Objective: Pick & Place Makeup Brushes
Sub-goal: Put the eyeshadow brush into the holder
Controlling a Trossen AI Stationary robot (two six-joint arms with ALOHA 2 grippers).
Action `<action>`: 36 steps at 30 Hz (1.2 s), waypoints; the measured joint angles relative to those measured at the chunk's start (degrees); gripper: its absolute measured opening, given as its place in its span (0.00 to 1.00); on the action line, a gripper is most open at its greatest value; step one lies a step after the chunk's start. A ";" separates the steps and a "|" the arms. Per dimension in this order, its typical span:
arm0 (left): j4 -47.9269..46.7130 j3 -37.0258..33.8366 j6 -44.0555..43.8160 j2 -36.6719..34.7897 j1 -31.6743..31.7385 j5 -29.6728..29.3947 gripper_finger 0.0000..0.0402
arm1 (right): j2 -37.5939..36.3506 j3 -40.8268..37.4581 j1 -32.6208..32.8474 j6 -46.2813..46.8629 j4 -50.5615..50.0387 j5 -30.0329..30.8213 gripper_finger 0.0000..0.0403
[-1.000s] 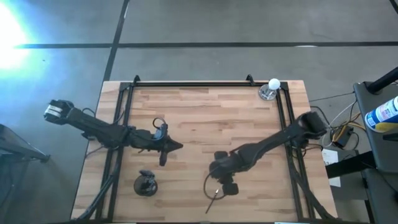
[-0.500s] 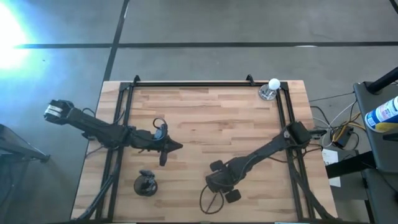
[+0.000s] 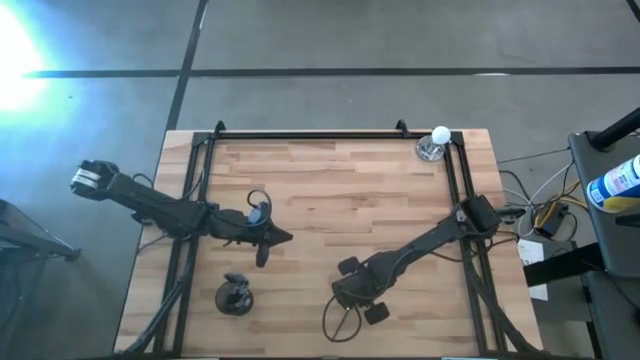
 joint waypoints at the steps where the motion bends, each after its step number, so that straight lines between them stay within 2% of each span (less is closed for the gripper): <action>1: -0.14 0.00 -1.08 0.00 0.00 0.01 0.00 | 0.00 -0.04 0.00 0.14 0.00 0.06 0.08; 6: -1.56 0.00 -6.37 0.00 0.00 0.11 0.00 | -0.03 0.01 0.00 1.44 -0.20 0.98 0.03; 11: -2.82 0.00 -11.07 0.00 0.07 0.71 0.01 | -0.56 0.11 0.04 3.20 -1.35 3.38 0.02; 23: -2.47 0.00 -21.38 0.00 0.07 5.52 0.17 | -9.86 0.13 0.00 5.86 -6.06 13.92 0.02; 30: 0.36 0.48 -23.19 0.00 0.07 7.29 0.23 | -15.76 0.13 -0.30 6.54 -6.43 21.43 0.02; 36: 0.92 0.40 -22.54 0.00 0.07 7.38 0.23 | -17.42 0.15 -1.28 10.72 -6.26 21.41 0.02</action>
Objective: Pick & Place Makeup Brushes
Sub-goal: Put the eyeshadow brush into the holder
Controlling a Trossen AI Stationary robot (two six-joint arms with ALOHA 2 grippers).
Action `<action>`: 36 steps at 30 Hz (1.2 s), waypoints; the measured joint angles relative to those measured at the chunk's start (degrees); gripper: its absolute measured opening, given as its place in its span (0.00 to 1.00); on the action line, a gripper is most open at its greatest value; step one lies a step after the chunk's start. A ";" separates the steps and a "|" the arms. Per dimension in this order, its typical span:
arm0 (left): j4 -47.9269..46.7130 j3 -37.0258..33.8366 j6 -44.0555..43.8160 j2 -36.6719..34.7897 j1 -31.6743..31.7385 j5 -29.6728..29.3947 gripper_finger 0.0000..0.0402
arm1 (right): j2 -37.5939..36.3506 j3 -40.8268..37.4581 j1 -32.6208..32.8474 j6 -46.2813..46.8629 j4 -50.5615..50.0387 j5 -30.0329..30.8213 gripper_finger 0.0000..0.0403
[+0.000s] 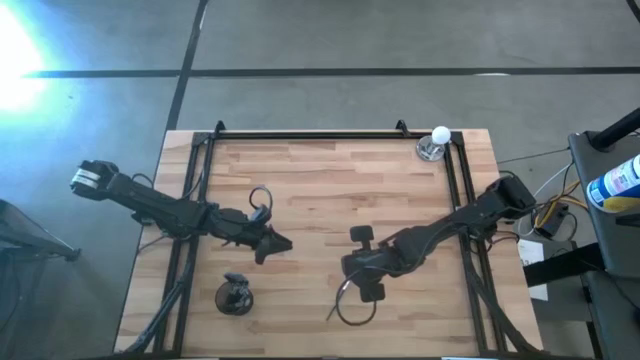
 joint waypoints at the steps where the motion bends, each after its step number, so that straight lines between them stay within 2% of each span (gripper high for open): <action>1: -0.20 -0.04 0.52 0.00 0.00 0.06 0.23 | 0.02 0.00 -0.16 0.38 0.04 -0.27 0.02; 3: -0.46 -0.09 1.21 0.00 0.00 0.06 0.23 | 0.44 0.00 -0.49 0.35 0.71 -1.14 0.02; 6: -0.45 -0.14 1.29 0.00 0.00 0.04 0.23 | 1.46 0.00 -1.51 0.18 1.31 -5.49 0.04; 13: -0.55 -0.20 1.36 0.00 0.00 0.02 0.23 | 5.68 0.02 -3.83 -3.70 4.04 -16.00 0.18; 17: -0.82 -0.20 1.38 0.00 0.00 -0.07 0.23 | 8.87 -0.02 -3.89 -9.48 3.66 -17.06 0.27; 21: -0.88 -0.25 1.40 0.00 0.00 -0.14 0.23 | 12.15 0.00 -3.88 -14.63 3.97 -18.05 0.31; 29: -0.95 -0.36 1.40 0.00 0.00 -0.14 0.23 | 17.64 1.68 -3.88 -18.11 4.28 -18.24 0.26; 36: -1.36 -0.36 1.40 0.00 0.00 -0.12 0.23 | 19.50 3.00 -3.88 -18.16 4.35 -18.24 0.14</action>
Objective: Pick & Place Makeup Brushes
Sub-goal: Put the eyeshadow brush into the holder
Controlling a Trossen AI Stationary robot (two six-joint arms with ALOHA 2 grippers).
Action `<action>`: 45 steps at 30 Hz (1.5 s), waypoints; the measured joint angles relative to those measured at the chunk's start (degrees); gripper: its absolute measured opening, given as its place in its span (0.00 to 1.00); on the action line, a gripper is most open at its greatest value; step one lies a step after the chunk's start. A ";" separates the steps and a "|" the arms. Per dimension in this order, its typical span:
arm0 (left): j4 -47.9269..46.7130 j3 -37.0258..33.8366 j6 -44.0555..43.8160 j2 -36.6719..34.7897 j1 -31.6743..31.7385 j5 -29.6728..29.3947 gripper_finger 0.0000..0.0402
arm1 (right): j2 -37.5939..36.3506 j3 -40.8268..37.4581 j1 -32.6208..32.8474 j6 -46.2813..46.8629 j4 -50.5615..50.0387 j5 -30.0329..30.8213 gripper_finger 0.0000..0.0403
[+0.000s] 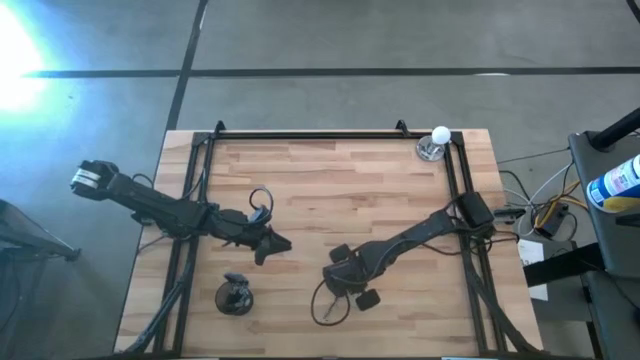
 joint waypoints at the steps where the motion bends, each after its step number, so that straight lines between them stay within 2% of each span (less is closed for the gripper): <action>1: -0.01 0.00 0.00 0.00 0.00 0.00 0.23 | 0.08 0.02 0.00 -0.11 0.00 -0.02 0.11; 5: -0.05 0.00 -0.04 0.00 0.00 0.00 0.23 | 0.11 -0.01 0.02 -0.14 0.02 0.04 0.03; 14: -0.05 0.00 -3.23 0.00 0.00 3.73 0.23 | -2.18 -0.25 0.01 1.57 -0.37 0.64 0.02; 19: -0.09 0.00 -7.15 0.00 0.00 5.49 0.23 | -4.53 1.21 0.17 2.44 -1.54 3.76 0.02; 23: -0.16 0.00 -13.69 0.00 0.04 7.10 0.23 | -6.84 3.52 0.20 1.85 -2.57 7.26 0.02; 29: -0.28 0.00 -19.92 0.00 0.05 9.36 0.23 | -8.24 9.31 0.13 -3.60 -5.86 14.88 0.02; 36: 2.22 0.00 -21.29 0.09 0.38 9.38 0.23 | -8.46 15.93 0.05 -13.12 -6.56 21.15 0.02; 45: 9.70 0.49 -23.15 3.39 0.61 11.84 0.23 | -8.46 18.84 -0.94 -25.38 -6.71 23.73 0.02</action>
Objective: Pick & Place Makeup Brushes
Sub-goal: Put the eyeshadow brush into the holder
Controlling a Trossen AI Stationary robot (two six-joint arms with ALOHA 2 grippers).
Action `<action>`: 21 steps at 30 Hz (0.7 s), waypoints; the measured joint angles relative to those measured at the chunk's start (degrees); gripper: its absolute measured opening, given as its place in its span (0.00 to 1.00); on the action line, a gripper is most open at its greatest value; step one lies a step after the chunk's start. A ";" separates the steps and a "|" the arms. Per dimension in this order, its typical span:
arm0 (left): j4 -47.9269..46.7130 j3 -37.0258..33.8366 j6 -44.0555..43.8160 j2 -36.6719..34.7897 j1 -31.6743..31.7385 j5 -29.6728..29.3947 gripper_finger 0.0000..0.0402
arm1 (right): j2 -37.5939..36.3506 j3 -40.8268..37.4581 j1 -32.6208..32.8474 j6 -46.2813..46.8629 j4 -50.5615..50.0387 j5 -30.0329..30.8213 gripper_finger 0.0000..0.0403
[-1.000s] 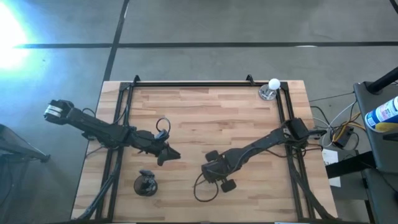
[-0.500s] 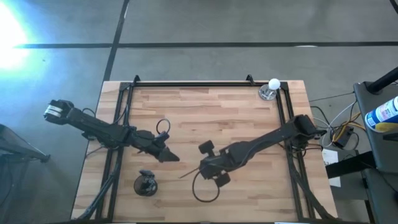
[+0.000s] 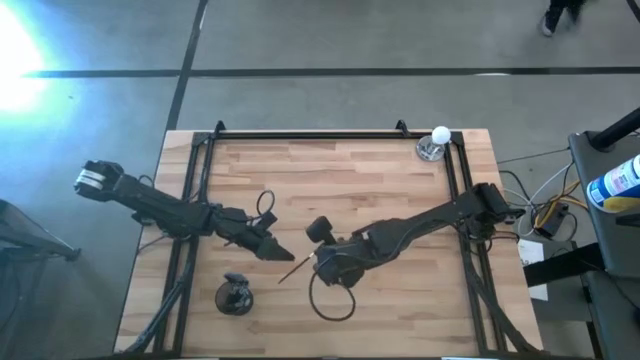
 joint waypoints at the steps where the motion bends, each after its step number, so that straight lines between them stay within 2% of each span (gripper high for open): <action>1: -0.35 0.31 0.00 0.53 0.04 0.16 0.23 | 0.00 0.02 0.00 -1.14 0.02 0.75 0.02; 5: -0.09 2.34 0.61 3.21 0.48 0.98 0.23 | 0.00 0.04 0.02 -4.85 0.48 1.92 0.02; 14: 0.08 7.49 3.45 9.96 2.83 3.24 0.23 | 0.00 0.37 0.04 -6.86 1.62 2.28 0.02; 21: 3.18 8.72 7.95 11.57 4.69 5.91 0.21 | 0.00 0.39 0.09 -6.89 1.75 2.28 0.02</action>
